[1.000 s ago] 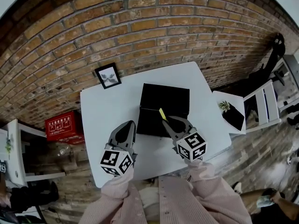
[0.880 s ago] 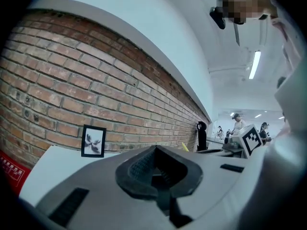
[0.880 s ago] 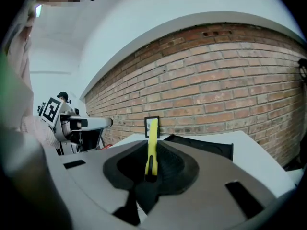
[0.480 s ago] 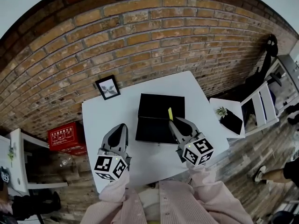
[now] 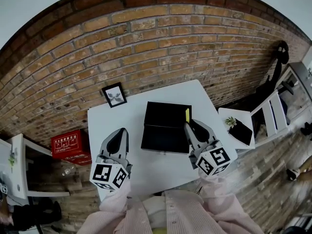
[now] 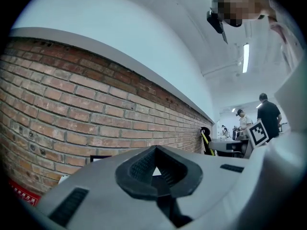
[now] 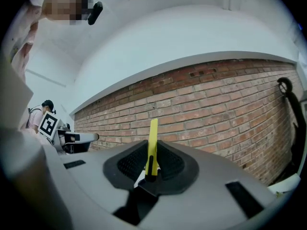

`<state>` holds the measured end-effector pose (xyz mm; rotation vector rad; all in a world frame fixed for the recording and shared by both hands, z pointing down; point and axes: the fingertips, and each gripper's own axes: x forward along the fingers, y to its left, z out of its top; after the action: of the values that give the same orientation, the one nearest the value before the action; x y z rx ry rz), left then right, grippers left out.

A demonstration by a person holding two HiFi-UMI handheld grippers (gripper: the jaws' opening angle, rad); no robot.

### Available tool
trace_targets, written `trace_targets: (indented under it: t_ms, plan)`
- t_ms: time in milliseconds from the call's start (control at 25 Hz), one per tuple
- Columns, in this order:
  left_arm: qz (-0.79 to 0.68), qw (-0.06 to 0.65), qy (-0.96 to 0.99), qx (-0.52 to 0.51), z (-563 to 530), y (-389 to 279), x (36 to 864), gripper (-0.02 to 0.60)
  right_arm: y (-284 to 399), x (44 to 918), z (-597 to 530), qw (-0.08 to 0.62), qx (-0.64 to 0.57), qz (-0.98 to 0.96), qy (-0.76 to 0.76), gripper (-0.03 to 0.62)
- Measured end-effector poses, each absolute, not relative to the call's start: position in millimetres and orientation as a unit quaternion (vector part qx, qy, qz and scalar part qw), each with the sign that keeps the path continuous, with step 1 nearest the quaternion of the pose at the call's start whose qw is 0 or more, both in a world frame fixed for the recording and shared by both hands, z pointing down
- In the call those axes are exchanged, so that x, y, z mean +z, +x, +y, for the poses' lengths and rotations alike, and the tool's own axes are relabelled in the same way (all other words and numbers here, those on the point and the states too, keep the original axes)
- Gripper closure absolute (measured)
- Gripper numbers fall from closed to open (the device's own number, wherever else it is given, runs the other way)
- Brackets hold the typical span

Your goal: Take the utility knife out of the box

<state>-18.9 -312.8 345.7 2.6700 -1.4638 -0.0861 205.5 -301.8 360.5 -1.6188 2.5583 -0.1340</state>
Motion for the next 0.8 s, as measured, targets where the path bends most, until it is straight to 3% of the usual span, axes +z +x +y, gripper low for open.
trace_targets:
  t_ms: [800]
  plan:
    - [-0.508, -0.008, 0.861, -0.024, -301.2, -34.1, 314.4, 0.589, 242.7, 326.6, -282.5, 0.092, -0.020, 0.816, -0.570, 0.534]
